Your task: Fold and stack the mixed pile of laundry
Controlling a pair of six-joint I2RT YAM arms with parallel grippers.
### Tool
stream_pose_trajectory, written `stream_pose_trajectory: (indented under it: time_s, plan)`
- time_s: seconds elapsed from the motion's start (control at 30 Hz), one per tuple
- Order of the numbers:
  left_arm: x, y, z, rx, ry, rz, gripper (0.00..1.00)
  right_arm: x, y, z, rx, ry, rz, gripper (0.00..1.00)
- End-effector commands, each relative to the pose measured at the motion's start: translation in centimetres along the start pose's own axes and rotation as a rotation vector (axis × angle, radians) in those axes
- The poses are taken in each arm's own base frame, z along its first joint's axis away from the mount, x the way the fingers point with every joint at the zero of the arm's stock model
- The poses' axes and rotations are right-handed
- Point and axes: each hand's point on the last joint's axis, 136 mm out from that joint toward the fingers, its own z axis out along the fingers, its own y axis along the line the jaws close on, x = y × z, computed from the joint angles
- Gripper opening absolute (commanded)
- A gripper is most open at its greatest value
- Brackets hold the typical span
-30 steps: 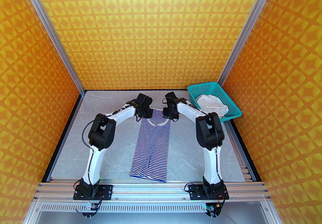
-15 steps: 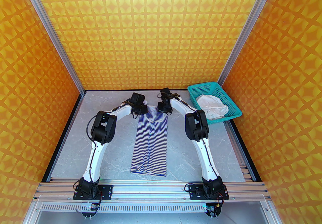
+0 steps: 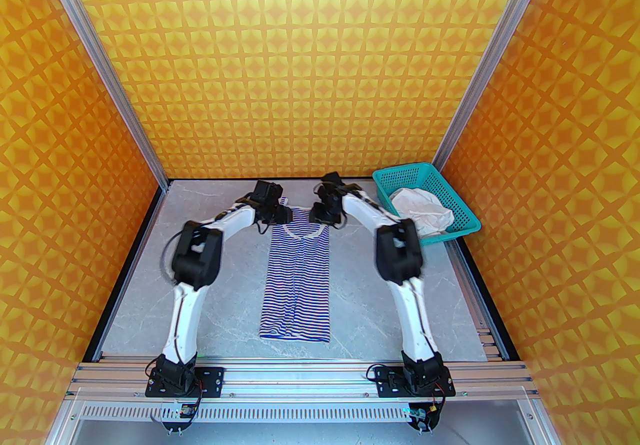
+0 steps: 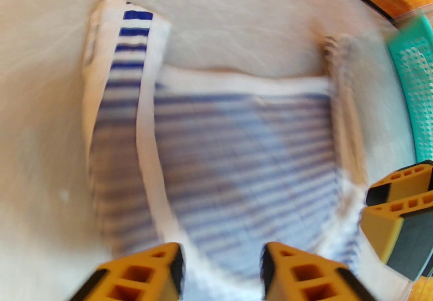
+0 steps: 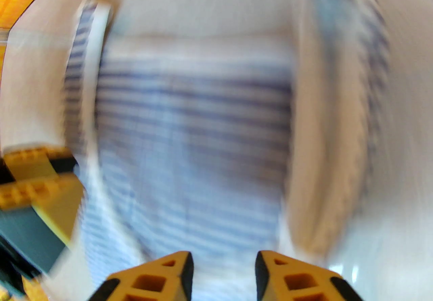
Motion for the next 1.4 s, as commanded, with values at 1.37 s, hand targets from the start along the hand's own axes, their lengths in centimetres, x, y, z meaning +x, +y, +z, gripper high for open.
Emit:
stream_pose_trajectory:
  time_s: [1.37]
  plan:
    - [35.4, -2.4, -13.8, 0.002, 0.503, -0.306, 0.44, 36.7, 1.3, -5.2, -0.181, 0.401, 0.164, 0.41]
